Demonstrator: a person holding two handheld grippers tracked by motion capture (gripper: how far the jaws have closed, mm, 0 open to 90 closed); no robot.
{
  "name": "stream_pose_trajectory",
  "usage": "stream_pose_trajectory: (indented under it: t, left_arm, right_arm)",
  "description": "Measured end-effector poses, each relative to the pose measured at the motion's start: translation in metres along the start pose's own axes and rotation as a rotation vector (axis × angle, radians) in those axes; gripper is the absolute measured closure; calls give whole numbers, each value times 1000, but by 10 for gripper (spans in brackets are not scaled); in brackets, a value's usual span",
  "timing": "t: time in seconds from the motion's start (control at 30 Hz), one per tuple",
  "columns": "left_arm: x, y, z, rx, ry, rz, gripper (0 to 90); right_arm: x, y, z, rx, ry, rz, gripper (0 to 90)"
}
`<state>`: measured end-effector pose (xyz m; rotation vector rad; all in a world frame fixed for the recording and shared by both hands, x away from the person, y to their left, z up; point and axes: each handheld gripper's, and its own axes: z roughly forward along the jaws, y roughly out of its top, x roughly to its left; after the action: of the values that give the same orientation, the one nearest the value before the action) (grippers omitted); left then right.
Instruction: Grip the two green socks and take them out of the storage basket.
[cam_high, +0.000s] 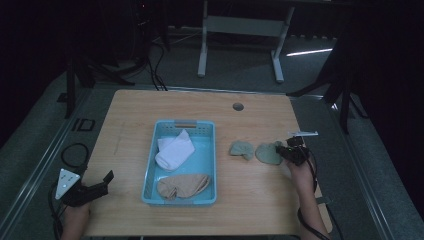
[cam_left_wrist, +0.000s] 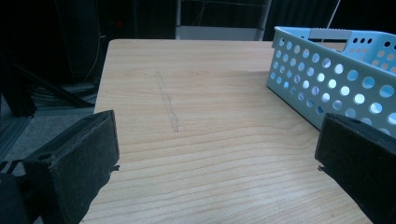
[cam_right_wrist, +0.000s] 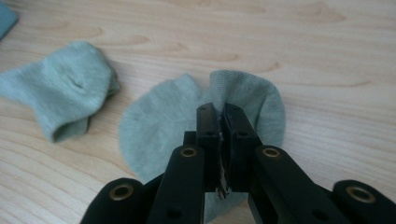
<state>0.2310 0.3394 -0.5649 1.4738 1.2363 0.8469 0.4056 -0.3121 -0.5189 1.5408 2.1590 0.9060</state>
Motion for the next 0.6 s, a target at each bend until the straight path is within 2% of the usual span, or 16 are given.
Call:
stream_pose_trajectory:
  t: [0.13,0.27,0.3,0.33,0.37,0.4,0.43,0.47,0.5,0.53,0.57,0.6]
  left_arm:
    - [0,0,0,1,0,0,0]
    - [0,0,0,1,1,0,0]
    - [0,0,0,1,1,-1,0]
    - [0,0,0,1,1,-1,0]
    - [0,0,0,1,2,0,0]
    - [0,0,0,1,2,0,0]
    - [0,0,0,1,2,0,0]
    - [0,0,0,1,2,0,0]
    - [0,0,0,1,2,-1,0]
    - [0,0,0,1,2,-1,0]
    - [0,0,0,1,2,0,0]
    - [0,0,0,1,2,0,0]
  right_arm:
    - [-2,-4,4,8,0,1,854]
    - [-3,-4,2,-3,5,-8,797]
    - [-2,-3,-1,-12,10,-18,705]
    - [-2,-3,-1,-12,10,-18,705]
    - [0,-2,-5,-28,1,-27,614]
    - [0,-2,-5,-28,1,-27,614]
    - [0,-1,-10,-46,-1,-30,482]
    - [0,-1,-10,-46,-1,-30,482]
    - [1,0,-14,-62,-2,-32,389]
    - [1,0,-14,-62,-2,-32,389]
    - [1,1,-17,-80,5,-24,316]
    - [1,1,-17,-80,5,-24,316]
